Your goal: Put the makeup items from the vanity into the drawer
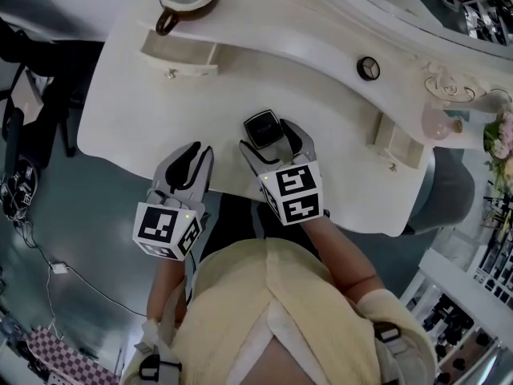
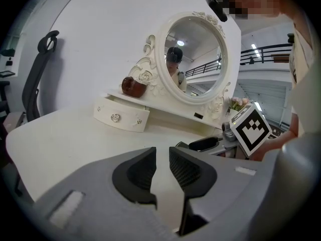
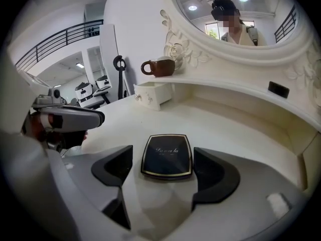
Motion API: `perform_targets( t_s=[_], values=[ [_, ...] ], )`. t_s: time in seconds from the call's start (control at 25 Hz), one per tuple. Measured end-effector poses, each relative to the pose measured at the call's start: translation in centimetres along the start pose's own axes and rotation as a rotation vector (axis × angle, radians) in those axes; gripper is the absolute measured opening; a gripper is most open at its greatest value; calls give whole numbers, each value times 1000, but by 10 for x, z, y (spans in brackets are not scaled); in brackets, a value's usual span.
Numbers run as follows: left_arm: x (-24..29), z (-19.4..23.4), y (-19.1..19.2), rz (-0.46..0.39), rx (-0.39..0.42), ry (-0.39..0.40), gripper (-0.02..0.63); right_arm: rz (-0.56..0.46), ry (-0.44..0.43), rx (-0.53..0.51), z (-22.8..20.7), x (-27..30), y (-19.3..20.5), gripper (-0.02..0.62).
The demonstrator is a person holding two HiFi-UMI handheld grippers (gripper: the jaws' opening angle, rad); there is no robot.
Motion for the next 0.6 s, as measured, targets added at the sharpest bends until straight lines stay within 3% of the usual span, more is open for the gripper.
perform_targets(
  t_s=[0.16,0.28,0.6],
  values=[
    [0,1,0,-3,1,7,83,15,31,13,1,4,3,357],
    [0,1,-1,-7,6,10,83,23,69,8,-1,5,4,314],
    [1,6,-1,-6,9,33,83,43,64,4,-3,3,2,323]
  ],
)
Point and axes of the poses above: the fingertips, and each gripper's own axes: x forward along the fingers, z to its left, y out of its underside, the point moved 8 cm from there along -x, backward along the fingers, and after that the axes turned 10 degrees about z, right-handed, at the moved point
